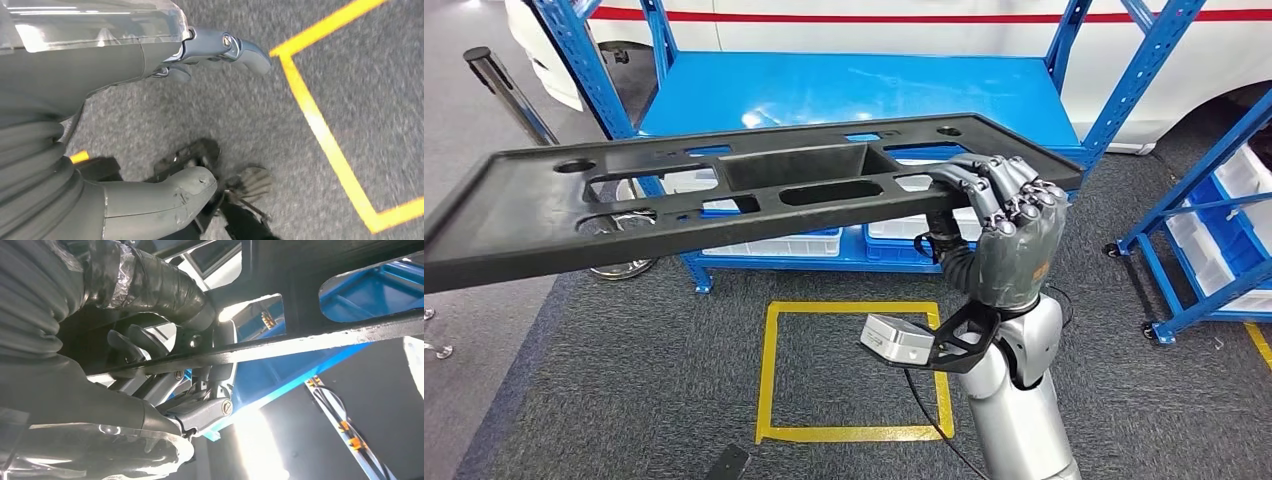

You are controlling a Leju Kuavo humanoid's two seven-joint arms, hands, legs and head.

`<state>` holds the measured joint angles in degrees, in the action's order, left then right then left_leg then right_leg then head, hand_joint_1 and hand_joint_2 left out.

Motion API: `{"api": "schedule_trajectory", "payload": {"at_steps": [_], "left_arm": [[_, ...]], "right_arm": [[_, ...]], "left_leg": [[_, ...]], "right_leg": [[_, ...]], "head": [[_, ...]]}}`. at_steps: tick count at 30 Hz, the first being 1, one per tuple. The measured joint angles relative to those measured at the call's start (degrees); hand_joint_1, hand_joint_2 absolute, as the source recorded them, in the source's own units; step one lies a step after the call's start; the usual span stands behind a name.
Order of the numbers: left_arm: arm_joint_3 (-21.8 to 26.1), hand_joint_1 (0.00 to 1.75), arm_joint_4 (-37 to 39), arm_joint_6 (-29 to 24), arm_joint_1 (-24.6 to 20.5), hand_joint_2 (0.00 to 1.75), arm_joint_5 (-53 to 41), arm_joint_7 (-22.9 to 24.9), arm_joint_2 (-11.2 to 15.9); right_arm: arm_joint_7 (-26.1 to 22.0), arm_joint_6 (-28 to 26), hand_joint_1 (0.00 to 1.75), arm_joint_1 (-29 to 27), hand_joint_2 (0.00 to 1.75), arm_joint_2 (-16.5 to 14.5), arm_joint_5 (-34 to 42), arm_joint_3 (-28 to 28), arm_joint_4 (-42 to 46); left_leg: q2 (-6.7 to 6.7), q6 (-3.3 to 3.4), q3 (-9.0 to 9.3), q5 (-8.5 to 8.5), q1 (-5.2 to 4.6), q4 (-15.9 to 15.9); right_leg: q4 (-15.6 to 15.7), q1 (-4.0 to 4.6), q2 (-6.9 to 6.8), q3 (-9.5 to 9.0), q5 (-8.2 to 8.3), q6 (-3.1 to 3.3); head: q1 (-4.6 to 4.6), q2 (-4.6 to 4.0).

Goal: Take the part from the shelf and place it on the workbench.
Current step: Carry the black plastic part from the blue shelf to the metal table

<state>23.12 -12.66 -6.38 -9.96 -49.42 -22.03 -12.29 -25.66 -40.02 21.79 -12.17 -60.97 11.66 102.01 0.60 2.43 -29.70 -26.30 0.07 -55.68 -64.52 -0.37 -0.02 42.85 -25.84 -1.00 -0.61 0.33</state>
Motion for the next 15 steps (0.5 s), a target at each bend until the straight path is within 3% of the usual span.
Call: {"api": "schedule_trajectory", "payload": {"at_steps": [1,2,3,4,6,8,9,12,13,15], "left_arm": [[0.00,0.00,0.00,-0.01,0.02,1.75,-0.01,-0.01,-0.02],[0.01,0.00,0.00,-0.01,0.05,1.75,-0.01,-0.01,-0.04],[0.01,0.00,0.00,-0.01,0.06,1.75,-0.01,0.00,-0.04],[0.02,0.00,0.00,-0.01,0.07,1.75,-0.01,0.00,-0.04],[0.03,0.00,0.00,-0.01,0.07,1.75,-0.02,0.01,-0.04],[0.05,0.00,0.00,-0.02,0.02,1.75,-0.01,0.03,-0.05],[0.06,0.00,0.00,-0.03,0.02,1.75,-0.01,0.03,-0.06],[0.08,0.00,0.00,-0.03,0.17,1.75,-0.01,0.06,-0.07],[0.08,0.00,0.00,-0.03,0.22,1.75,-0.01,0.07,-0.07],[0.09,0.00,0.00,-0.03,0.26,1.75,0.00,0.07,-0.07]], "right_arm": [[-0.07,0.00,1.75,-0.01,1.75,0.01,0.01,0.00,0.00],[-0.11,0.00,1.75,-0.03,1.75,0.01,0.01,0.00,0.00],[-0.13,0.00,1.75,-0.05,1.75,0.02,0.01,0.00,-0.01],[-0.13,0.00,1.75,-0.06,1.75,0.02,0.01,0.00,-0.01],[-0.14,0.00,1.75,-0.04,1.75,0.02,0.01,0.01,-0.01],[-0.15,0.01,1.75,0.00,1.75,0.01,0.00,0.04,0.01],[-0.14,0.01,1.75,0.01,1.75,0.00,-0.01,0.06,0.01],[-0.14,0.01,1.75,0.00,1.75,-0.02,-0.01,0.09,0.00],[-0.15,0.01,1.75,0.03,1.75,-0.04,-0.01,0.10,0.00],[-0.15,0.02,1.75,0.10,1.75,-0.07,-0.01,0.13,0.00]], "left_leg": [[0.04,0.14,-0.80,0.57,-0.04,-0.12],[0.05,0.09,-1.65,1.07,-0.07,-0.33],[0.07,0.00,-2.56,1.55,-0.08,-0.61],[0.08,-0.11,-3.47,1.98,-0.07,-0.92],[0.06,-0.43,-4.98,2.64,-0.01,-1.56],[0.03,-0.98,-6.06,3.21,-0.04,-2.13],[0.02,-1.30,-6.38,3.51,-0.03,-2.27],[-0.12,-2.28,-6.92,3.68,0.10,-2.58],[-0.19,-2.55,-7.35,2.45,0.15,-3.61],[-0.27,-3.00,-9.04,-2.30,0.32,-8.90]], "right_leg": [[-3.78,-0.05,0.01,0.79,-2.62,-0.16],[-7.19,-0.10,0.01,1.28,-4.07,-0.29],[-9.27,-0.17,0.00,1.11,-4.21,-0.38],[-9.47,-0.27,-0.01,0.03,-3.35,-0.44],[-3.92,-0.47,-0.03,-4.84,-1.22,-0.39],[2.90,-0.24,0.07,-9.45,-1.37,-0.01],[4.70,-0.02,0.12,-10.44,-1.87,0.24],[5.71,0.12,0.02,-10.49,-1.35,1.41],[5.87,0.02,-0.09,-10.25,-0.94,1.97],[5.99,-0.07,-0.33,-9.42,-0.04,2.85]], "head": [[0.01,0.00],[0.01,0.00],[0.01,0.00],[0.00,0.00],[-0.01,0.00],[-0.02,0.00],[-0.02,0.00],[-0.02,0.00],[-0.02,0.00],[-0.04,0.00]]}}
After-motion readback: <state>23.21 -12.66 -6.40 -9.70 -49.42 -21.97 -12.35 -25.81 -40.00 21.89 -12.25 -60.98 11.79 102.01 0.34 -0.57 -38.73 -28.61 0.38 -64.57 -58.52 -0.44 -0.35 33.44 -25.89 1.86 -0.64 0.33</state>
